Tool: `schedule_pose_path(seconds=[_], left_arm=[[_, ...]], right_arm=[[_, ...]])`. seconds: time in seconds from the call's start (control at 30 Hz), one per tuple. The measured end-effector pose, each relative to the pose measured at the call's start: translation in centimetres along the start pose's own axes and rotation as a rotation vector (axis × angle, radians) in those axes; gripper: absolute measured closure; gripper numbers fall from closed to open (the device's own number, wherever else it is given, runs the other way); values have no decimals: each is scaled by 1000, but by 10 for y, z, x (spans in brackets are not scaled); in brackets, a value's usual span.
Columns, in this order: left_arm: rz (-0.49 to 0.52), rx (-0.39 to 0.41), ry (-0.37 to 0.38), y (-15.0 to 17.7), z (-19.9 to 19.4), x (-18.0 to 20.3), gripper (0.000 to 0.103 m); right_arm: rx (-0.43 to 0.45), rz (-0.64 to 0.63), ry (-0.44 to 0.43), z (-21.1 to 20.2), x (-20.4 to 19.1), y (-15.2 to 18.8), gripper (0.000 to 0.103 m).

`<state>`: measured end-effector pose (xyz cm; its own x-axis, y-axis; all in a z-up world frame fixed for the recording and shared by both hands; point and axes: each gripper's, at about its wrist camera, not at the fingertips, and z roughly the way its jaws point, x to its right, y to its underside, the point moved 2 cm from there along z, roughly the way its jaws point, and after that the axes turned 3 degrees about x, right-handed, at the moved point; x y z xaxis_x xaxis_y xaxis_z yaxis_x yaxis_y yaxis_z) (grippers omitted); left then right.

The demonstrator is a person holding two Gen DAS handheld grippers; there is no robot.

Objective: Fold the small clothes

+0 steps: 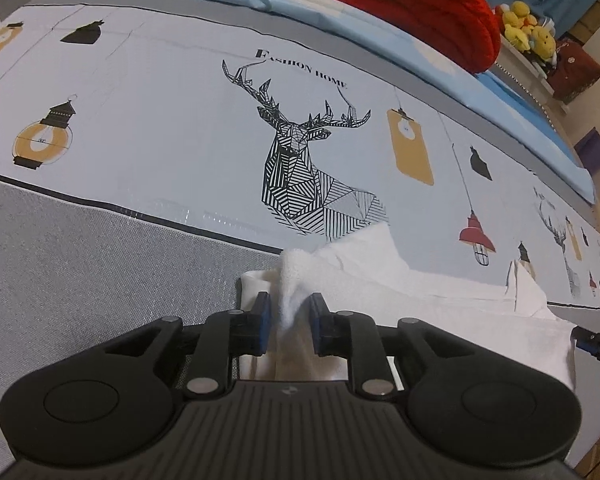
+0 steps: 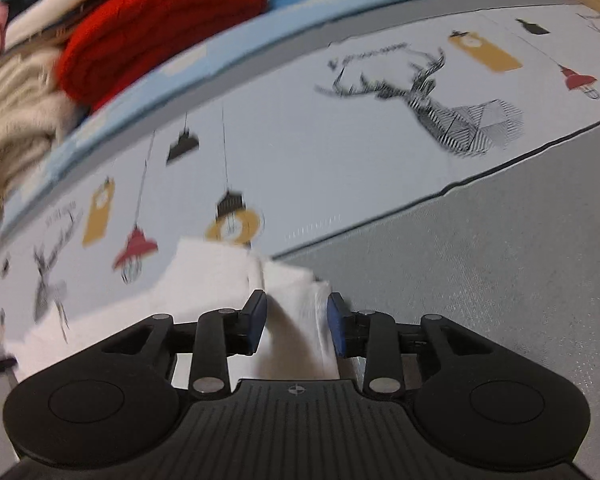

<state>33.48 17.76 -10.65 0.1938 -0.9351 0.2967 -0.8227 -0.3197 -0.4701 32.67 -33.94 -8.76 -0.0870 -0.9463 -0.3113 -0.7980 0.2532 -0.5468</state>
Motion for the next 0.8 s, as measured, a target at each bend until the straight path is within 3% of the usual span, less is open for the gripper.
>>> schedule_pose_path(seconds=[0.03,0.07,0.13,0.17,0.3,0.43,0.5,0.53,0.6,0.63,0.7,0.8], left_arm=[[0,1,-2,0,0,0,82],[3,1,-3,0,0,1,82],[18,7,-3,0,-1,2,97],[27,16,-6,-1,-3,2,97],[12,82,15,-10,-20,0,97],[-19,205,13,-21,-42,-2,98],[-47,266,2,-27,-45,-3,97],[-43,282,-22,-29,-45,-1,97],[-16,290,-49,-30,-43,3,94],[-21,263,-28,-29,-41,3,90],[-22,189,7,-22,-37,2,74],[27,72,10,-6,-33,0,74]], right_arm=[[2,-18,3,1,-3,1,69],[4,-32,0,1,-5,2,78],[23,-55,-6,-2,-9,1,90],[44,-71,-6,-6,-11,0,98],[187,-74,-14,-29,-18,-12,98],[371,-68,-50,-58,-28,-21,98],[421,-60,-39,-60,-31,-26,98],[421,-58,2,-54,-34,-28,97],[355,-27,67,-38,-34,-30,84],[307,-4,62,-30,-31,-29,80],[247,16,55,-24,-29,-25,80],[129,-23,18,-18,-31,-13,76]])
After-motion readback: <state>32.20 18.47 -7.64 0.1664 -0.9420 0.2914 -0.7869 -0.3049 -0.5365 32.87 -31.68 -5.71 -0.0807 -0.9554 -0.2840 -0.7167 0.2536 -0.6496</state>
